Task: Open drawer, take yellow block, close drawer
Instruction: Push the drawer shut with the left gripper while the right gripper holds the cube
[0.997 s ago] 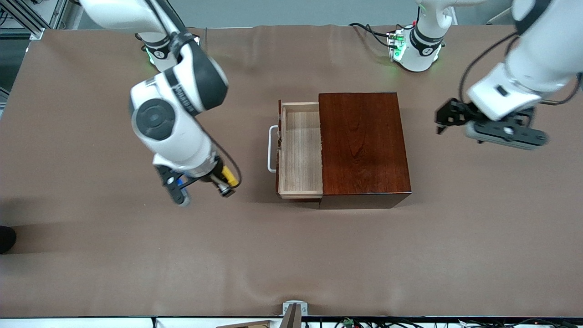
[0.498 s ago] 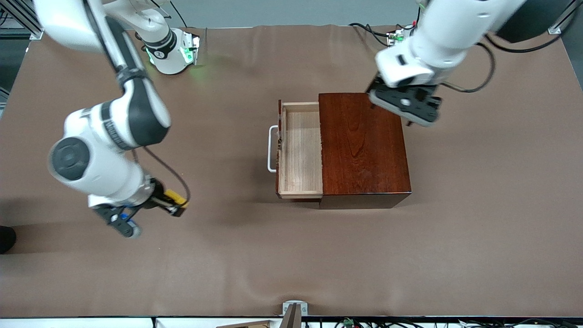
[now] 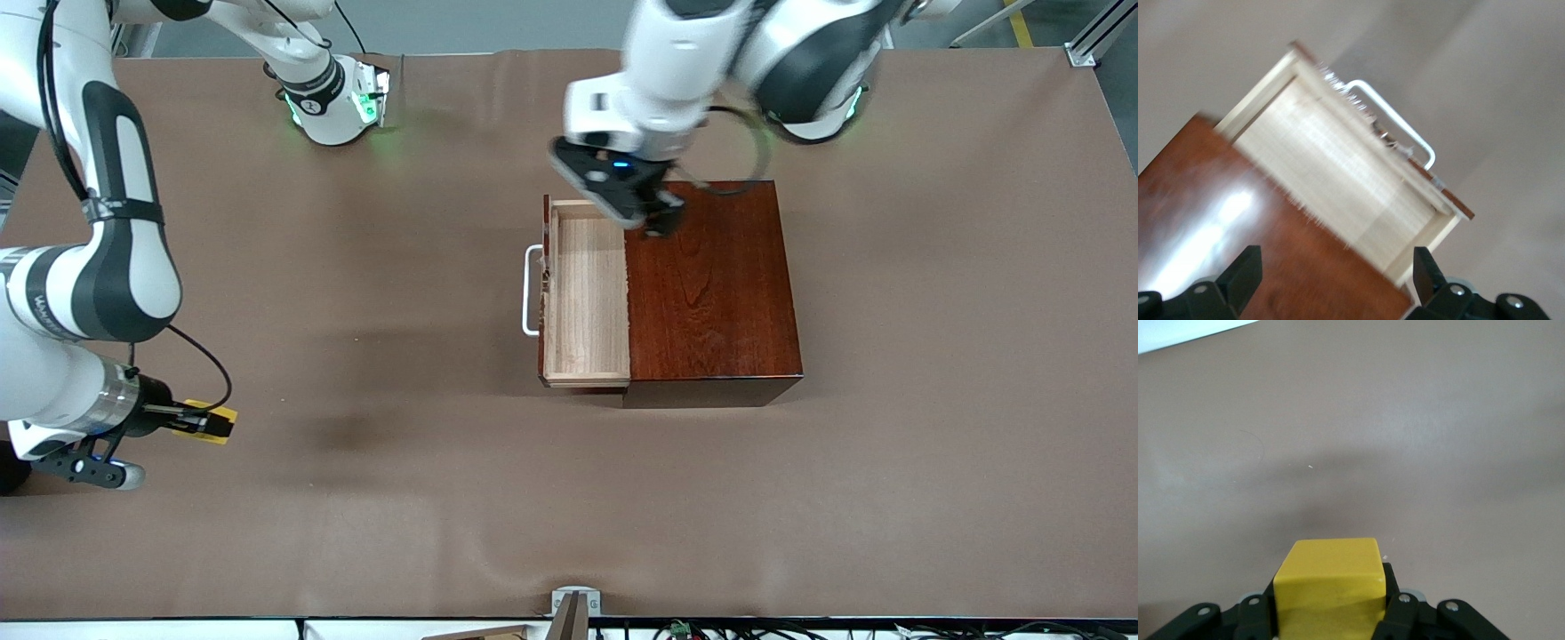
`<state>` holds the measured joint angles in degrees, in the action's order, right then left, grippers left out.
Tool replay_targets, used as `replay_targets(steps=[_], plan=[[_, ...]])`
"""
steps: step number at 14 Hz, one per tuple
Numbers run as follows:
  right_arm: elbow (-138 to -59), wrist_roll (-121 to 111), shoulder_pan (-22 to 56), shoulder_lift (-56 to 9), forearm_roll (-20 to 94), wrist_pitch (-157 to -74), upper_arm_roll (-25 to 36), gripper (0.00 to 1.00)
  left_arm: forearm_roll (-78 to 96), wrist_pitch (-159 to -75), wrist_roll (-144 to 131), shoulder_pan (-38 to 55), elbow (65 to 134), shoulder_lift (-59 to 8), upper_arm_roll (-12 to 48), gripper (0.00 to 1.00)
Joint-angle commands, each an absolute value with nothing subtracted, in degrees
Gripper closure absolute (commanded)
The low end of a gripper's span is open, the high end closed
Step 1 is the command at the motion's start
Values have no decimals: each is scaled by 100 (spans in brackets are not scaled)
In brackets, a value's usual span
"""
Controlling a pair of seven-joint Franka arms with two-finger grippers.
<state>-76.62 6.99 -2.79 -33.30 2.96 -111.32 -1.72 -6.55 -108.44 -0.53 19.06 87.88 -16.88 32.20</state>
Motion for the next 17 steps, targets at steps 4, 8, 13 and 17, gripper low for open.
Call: replay_targets(steps=[4, 8, 13, 17], plan=[[-8129, -588, -466, -3498, -79, -11566, -290, 100, -1512, -11011, 1964, 2979, 7269, -3470, 3155, 0], [-8559, -861, -475, -3498, -88, -12127, -290, 100, -1512, -11802, 2882, 2988, 7260, -4077, 3129, 0], [-9079, -765, -650, -3480, -70, -12639, -290, 100, -1512, -12261, 3437, 3453, 7268, -4324, 2427, 0], [-9264, -98, -537, -3463, -131, -12735, -281, 100, -1520, -12208, 3401, 3480, 7304, -4359, 2242, 0]])
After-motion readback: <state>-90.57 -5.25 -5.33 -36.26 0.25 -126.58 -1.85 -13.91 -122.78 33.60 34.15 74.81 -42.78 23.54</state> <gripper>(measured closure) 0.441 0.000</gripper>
